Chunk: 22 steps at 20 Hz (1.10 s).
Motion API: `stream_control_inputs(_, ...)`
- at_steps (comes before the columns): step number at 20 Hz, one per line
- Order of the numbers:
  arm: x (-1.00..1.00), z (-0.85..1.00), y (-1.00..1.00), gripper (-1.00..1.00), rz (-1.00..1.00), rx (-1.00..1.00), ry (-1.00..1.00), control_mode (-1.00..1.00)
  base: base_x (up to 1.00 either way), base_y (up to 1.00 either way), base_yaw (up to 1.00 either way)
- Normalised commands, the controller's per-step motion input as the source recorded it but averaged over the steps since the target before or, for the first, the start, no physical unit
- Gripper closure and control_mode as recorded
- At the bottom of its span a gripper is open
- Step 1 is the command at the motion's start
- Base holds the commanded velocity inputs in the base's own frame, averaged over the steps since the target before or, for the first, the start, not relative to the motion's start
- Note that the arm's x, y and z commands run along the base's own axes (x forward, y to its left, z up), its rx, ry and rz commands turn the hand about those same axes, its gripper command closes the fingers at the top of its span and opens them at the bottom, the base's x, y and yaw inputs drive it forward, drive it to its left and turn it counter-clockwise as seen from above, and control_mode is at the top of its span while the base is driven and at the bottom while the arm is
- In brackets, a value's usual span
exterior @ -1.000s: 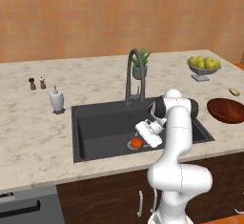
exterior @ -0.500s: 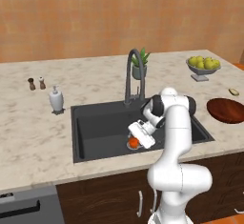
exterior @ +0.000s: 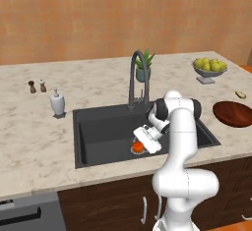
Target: Pick the squash from the sink and place it in the bowl. Then pick the bowl and place it in the microwave. Then close the microwave door and press the start button.
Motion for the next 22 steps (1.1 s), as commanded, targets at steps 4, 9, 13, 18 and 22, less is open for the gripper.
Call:
stream_control_inputs(4,0.0,-0.86,0.8,1.0,-0.27,-0.24,0.07,-1.0,0.0,0.0,0.0)
stream_control_inputs(9,-0.42,-0.21,0.05,1.0,-0.2,-0.04,0.0,-1.0,0.0,0.0,0.0)
stream_control_inputs(13,-0.65,0.34,-0.26,1.0,-0.2,0.05,-0.01,-1.0,0.0,0.0,0.0)
stream_control_inputs(18,-0.34,0.97,-0.38,1.0,-0.16,0.07,-0.03,-1.0,0.0,0.0,0.0)
stream_control_inputs(22,-0.37,1.0,-0.27,1.0,-0.14,0.02,-0.06,-1.0,0.0,0.0,0.0)
